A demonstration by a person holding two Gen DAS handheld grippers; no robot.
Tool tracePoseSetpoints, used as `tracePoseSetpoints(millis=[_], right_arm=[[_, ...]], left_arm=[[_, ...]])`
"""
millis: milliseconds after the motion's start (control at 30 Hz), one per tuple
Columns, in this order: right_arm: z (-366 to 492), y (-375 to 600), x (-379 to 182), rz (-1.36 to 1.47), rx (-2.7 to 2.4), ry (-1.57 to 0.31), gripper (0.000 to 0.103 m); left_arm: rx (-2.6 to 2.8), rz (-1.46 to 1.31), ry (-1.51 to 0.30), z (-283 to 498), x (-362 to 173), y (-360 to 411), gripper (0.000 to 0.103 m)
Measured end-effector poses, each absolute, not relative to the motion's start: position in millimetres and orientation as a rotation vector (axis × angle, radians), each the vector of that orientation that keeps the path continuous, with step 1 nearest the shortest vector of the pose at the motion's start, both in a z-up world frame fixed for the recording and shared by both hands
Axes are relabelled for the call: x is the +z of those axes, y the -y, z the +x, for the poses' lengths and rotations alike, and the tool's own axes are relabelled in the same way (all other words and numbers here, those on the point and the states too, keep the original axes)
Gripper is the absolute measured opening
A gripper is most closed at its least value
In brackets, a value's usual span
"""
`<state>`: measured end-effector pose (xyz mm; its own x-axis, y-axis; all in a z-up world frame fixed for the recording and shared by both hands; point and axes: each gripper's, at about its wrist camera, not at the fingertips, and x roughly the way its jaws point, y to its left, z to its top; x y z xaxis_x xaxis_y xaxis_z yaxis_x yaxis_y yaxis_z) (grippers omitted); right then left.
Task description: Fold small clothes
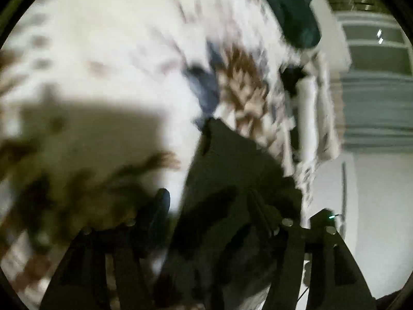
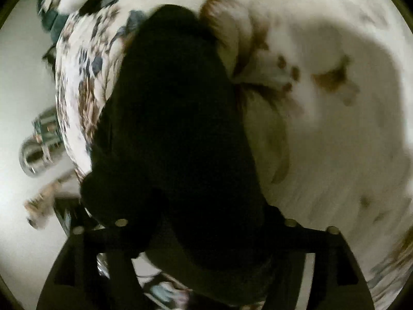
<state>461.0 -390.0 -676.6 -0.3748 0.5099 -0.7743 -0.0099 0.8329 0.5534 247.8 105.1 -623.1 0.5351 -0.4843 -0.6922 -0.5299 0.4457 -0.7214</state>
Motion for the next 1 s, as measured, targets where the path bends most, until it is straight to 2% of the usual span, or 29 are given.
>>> tracePoseSetpoints(millis=[167, 200, 233, 267, 300, 333, 367, 400, 533, 633, 667, 700, 733, 833, 867, 933, 1000], right_arm=[[447.1, 374.4, -702.5, 0.451, 0.661, -1.906, 0.079], [445.0, 365.9, -705.7, 0.485, 0.669, -1.903, 0.081], [443.0, 370.1, -707.9, 0.512, 0.675, -1.898, 0.081], [440.6, 372.5, -706.4, 0.525, 0.689, -1.88, 0.081], [437.4, 372.5, -703.1, 0.529, 0.706, -1.857, 0.069], [432.6, 370.7, -700.2, 0.53, 0.706, -1.838, 0.053], [427.1, 373.0, -695.6, 0.541, 0.67, -1.813, 0.05], [420.8, 377.3, -690.2, 0.576, 0.626, -1.79, 0.043], [388.2, 400.7, -670.8, 0.821, 0.489, -1.755, 0.036], [367.3, 400.3, -671.1, 0.895, 0.436, -1.764, 0.037], [361.5, 396.2, -672.8, 0.854, 0.394, -1.768, 0.039], [357.8, 394.7, -675.2, 0.816, 0.355, -1.777, 0.047], [355.0, 396.5, -678.6, 0.796, 0.315, -1.797, 0.055], [350.5, 415.5, -670.1, 0.828, 0.268, -1.806, 0.058], [349.4, 420.8, -660.8, 0.802, 0.245, -1.789, 0.059], [352.0, 437.9, -640.4, 0.747, 0.22, -1.745, 0.066], [354.8, 454.1, -618.4, 0.693, 0.202, -1.695, 0.066]], left_arm=[[-0.035, -1.071, -1.095, 286.2, -616.3, -82.1, 0.059], [-0.045, -1.035, -1.096, 293.2, -611.9, -75.8, 0.028], [-0.041, -0.996, -1.114, 299.0, -609.0, -71.0, 0.01], [-0.035, -0.977, -1.126, 303.8, -607.2, -69.0, 0.011], [-0.028, -0.976, -1.118, 309.0, -603.4, -70.4, 0.011], [-0.027, -0.98, -1.116, 312.1, -600.7, -72.5, 0.011], [-0.035, -0.985, -1.12, 316.5, -598.1, -75.5, 0.011], [-0.047, -0.964, -1.128, 321.7, -593.4, -78.3, 0.011], [-0.126, -0.839, -1.177, 361.1, -577.0, -80.7, 0.011], [-0.205, -0.78, -1.228, 391.2, -576.6, -89.0, 0.014], [-0.218, -0.773, -1.274, 401.2, -583.8, -93.2, 0.02], [-0.204, -0.771, -1.305, 404.0, -588.5, -96.7, 0.026], [-0.18, -0.783, -1.335, 403.5, -593.0, -103.2, 0.028], [-0.157, -0.84, -1.326, 380.5, -583.7, -117.8, 0.04], [-0.145, -0.845, -1.308, 370.5, -574.5, -120.2, 0.042], [-0.138, -0.862, -1.263, 347.9, -550.5, -118.3, 0.05], [-0.166, -0.908, -1.24, 339.0, -537.8, -107.3, 0.065]])
